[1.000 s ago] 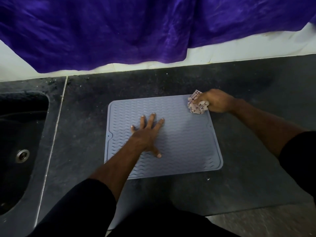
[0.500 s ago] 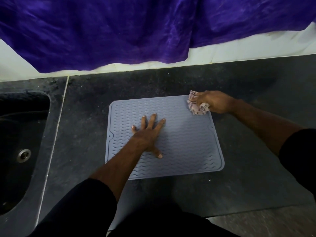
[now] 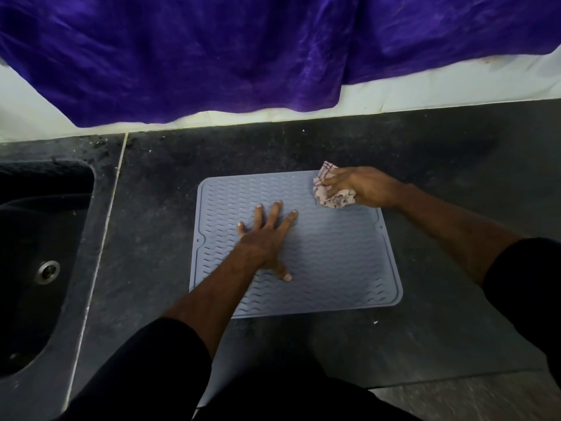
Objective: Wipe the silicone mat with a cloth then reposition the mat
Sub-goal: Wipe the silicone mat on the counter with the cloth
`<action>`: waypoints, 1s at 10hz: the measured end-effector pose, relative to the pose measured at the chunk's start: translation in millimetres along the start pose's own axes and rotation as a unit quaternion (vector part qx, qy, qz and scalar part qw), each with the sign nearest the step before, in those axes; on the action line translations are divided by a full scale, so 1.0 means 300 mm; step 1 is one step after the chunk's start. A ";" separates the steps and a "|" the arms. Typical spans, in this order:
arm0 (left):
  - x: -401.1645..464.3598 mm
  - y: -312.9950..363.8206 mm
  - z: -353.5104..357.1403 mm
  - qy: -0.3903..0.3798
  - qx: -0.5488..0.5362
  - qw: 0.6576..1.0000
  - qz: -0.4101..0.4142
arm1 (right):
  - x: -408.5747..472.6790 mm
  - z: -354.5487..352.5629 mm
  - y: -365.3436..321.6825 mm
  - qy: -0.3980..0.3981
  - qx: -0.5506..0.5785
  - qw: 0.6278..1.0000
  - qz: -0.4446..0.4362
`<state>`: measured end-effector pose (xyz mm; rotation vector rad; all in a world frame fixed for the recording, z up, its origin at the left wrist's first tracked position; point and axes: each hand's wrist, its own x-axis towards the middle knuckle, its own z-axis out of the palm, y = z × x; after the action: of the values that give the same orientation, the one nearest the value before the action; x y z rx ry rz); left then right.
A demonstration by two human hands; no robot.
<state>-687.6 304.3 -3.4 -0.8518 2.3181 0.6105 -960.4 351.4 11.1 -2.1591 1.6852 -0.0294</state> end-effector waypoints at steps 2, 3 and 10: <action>0.000 -0.003 0.006 -0.001 0.001 1.000 0.003 | -0.004 -0.101 0.059 -0.054 -0.029 0.997 0.055; 0.000 -0.004 0.000 -0.001 -0.003 1.000 0.004 | 0.032 -0.120 0.030 -0.013 0.008 0.998 0.063; -0.009 0.004 -0.010 -0.002 0.001 1.000 -0.001 | 0.158 -0.098 -0.103 -0.018 -0.010 0.999 0.027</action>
<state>-687.8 304.6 0.9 -0.8514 2.3133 0.6078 -926.3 304.5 37.5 -2.1160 1.7295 0.0408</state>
